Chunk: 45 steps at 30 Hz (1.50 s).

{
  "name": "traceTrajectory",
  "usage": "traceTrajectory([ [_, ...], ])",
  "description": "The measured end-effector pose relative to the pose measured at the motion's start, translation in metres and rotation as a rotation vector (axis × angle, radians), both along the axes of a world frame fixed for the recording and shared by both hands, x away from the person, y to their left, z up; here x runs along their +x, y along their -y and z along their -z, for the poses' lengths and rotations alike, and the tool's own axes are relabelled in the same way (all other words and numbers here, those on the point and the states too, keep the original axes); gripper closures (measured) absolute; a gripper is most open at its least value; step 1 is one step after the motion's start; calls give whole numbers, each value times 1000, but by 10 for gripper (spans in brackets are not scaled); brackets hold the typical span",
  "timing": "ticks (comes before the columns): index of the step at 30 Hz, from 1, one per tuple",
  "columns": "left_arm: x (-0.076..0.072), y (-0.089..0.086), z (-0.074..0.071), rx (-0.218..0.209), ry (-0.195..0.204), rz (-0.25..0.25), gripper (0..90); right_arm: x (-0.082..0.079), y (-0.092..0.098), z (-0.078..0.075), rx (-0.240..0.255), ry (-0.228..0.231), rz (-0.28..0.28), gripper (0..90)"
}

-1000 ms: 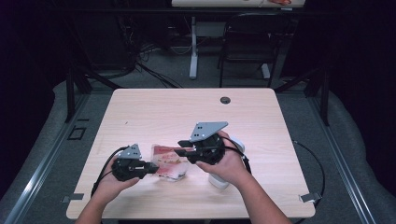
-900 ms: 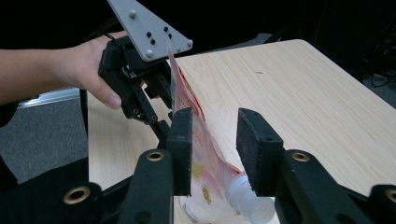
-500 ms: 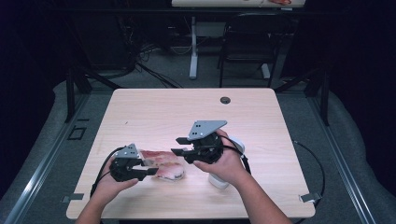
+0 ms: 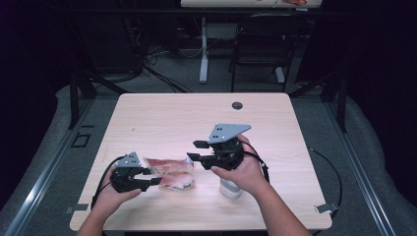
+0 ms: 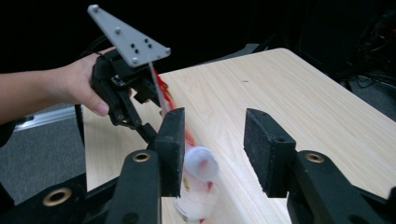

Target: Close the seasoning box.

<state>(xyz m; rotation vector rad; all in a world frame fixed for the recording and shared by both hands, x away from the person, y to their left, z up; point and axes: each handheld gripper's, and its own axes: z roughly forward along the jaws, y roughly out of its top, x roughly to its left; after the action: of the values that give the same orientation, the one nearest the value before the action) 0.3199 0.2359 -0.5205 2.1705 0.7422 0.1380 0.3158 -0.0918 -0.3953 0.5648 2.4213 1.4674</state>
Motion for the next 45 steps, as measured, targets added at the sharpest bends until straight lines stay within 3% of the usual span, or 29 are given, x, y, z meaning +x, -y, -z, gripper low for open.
traceTrajectory([
  [11,-2,-4,-1,8,8,-20,529,9,44,3,11,-2,159,697],
  [18,-6,-9,-1,7,6,-33,529,10,75,3,37,22,286,890],
  [27,-9,-12,2,17,3,-39,531,13,109,17,36,-5,406,900],
  [35,-10,-16,4,16,3,-50,531,14,127,39,32,-66,445,900],
  [39,-11,-17,5,22,-2,-54,531,12,129,49,29,-90,432,900],
  [42,-12,-17,6,23,-1,-52,531,7,128,52,69,-104,409,900],
  [45,-13,-17,6,26,-3,-53,531,-1,126,52,70,-98,385,900],
])
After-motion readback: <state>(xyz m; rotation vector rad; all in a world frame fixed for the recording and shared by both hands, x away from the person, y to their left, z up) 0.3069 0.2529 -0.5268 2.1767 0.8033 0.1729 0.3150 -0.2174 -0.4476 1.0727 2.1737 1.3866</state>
